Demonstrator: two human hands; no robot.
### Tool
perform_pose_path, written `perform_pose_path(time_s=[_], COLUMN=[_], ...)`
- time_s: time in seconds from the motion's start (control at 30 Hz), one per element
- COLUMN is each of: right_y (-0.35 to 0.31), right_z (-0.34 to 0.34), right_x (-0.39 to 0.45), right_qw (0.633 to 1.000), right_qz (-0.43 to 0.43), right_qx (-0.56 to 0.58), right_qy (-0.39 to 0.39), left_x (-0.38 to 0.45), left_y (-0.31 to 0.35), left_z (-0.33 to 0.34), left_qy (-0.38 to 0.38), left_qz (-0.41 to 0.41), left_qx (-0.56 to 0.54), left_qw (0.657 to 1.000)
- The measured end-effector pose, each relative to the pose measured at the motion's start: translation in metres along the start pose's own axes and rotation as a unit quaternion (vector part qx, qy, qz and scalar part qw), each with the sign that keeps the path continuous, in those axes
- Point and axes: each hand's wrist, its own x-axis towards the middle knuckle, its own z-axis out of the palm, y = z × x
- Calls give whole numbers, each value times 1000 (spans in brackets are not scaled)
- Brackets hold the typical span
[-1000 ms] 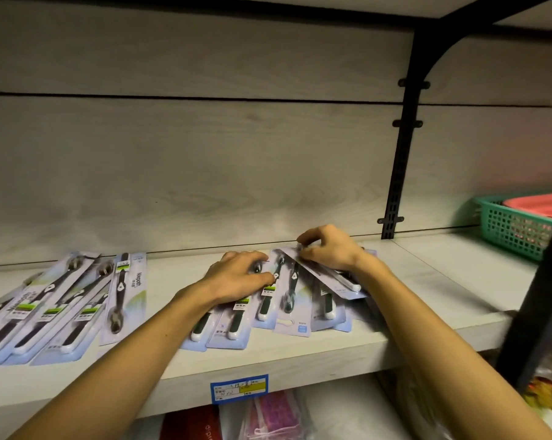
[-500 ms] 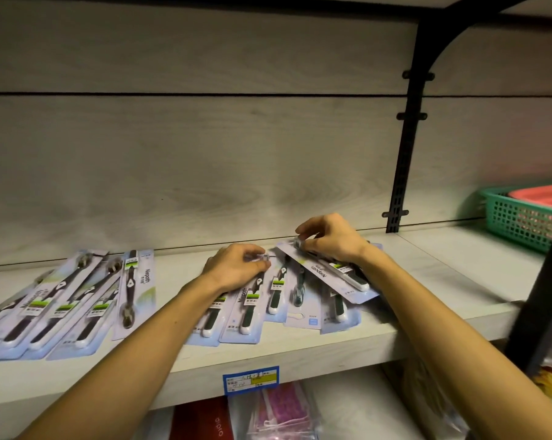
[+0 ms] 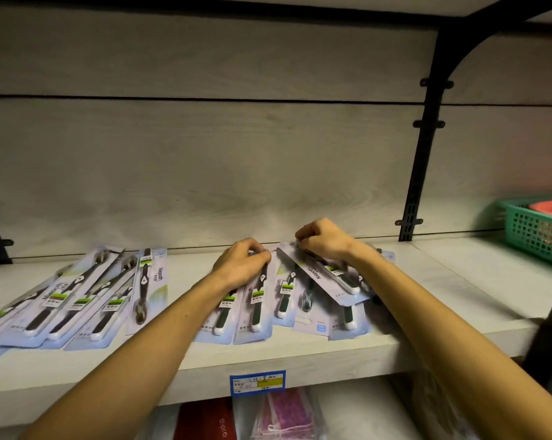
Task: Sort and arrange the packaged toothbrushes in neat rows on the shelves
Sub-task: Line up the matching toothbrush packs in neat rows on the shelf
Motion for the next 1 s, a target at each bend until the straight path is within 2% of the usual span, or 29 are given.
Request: perform_pose_path(time_s=[0.23,0.33,0.4,0.5,0.67,0.77,0.9,1.0], right_y=[1,1,2,5,7,7,4,4], right_z=[16,21,24,24,22,21,24,24], right_x=[0,2,2,2,-4,-8,-12,-10], right_qw=[999,999,998,996,993,993,989,985], right_qz=[-29,-43,-53,-51,-35,-16,-32,-35], right_qx=[40,24,-14,-62,-108,-118,-145,-165], right_qy=[-15,10,21,35,18,2,-16,-29], left_x=[8,6,5,2,-2,0,4,3], left_y=[1,1,-1,-4,-4,-6,-4,-6], left_z=[-1,-1,-3,-5,-3,-1,-1,-1], left_qy=[2,9,10,26,6,9,38,21], left_qz=[-4,-6,1,26,48,48,29,32], left_qx=[-23,-32,12,134,160,146,74,103], left_qw=[1000,999,1000,990,986,988,996,994])
